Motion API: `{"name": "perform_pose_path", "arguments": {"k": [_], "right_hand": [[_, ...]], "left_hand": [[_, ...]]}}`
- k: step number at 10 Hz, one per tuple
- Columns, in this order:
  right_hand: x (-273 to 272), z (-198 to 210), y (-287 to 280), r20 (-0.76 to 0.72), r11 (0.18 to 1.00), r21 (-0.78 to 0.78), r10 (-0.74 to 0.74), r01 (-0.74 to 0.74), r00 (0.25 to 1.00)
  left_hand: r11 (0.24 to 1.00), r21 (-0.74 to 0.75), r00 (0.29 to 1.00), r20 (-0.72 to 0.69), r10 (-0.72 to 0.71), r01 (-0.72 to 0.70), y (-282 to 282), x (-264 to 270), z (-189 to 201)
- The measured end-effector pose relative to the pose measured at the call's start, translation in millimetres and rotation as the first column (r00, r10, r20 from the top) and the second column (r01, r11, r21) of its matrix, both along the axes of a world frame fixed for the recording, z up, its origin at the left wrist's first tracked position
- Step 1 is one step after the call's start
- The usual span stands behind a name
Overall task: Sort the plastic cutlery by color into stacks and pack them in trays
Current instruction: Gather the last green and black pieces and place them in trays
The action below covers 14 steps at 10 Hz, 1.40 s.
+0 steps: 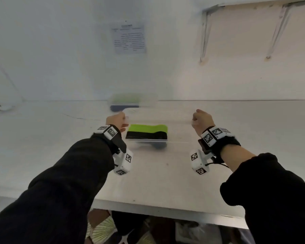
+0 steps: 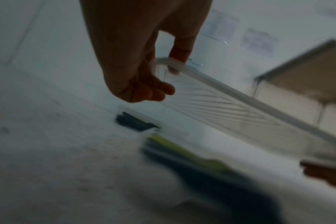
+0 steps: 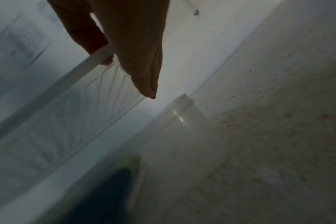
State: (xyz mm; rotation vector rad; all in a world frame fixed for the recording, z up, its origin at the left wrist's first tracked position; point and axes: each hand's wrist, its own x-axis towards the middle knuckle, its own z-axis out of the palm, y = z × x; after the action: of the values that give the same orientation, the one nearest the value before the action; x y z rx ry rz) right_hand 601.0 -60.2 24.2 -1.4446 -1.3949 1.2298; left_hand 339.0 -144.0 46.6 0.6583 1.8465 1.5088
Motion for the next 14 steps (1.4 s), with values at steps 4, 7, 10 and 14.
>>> {"name": "perform_pose_path", "arguments": {"k": [4, 7, 10, 14], "right_hand": [[-15.4, -23.1, -11.9, 0.354, 0.976, 0.073, -0.217, 0.204, 0.91], [-0.4, -22.3, -11.6, 0.583, 0.99, -0.1, -0.02, 0.096, 0.812], [1.1, -19.1, -7.6, 0.571, 0.986, -0.128, -0.015, 0.107, 0.821], [9.2, -31.6, -7.0, 0.342, 0.953, -0.238, -0.1, 0.189, 0.934]], "left_hand": [[0.902, -0.357, 0.892, -0.283, -0.353, 0.244, -13.7, -36.2, -49.6], [0.925, -0.277, 0.948, -0.113, -0.299, 0.258, -8.9, -45.4, -50.5], [0.953, -0.223, 0.966, -0.112, -0.233, 0.204, 2.2, -48.9, -61.0], [0.961, -0.177, 0.947, 0.277, -0.159, 0.213, 15.1, -49.2, -74.7]]}}
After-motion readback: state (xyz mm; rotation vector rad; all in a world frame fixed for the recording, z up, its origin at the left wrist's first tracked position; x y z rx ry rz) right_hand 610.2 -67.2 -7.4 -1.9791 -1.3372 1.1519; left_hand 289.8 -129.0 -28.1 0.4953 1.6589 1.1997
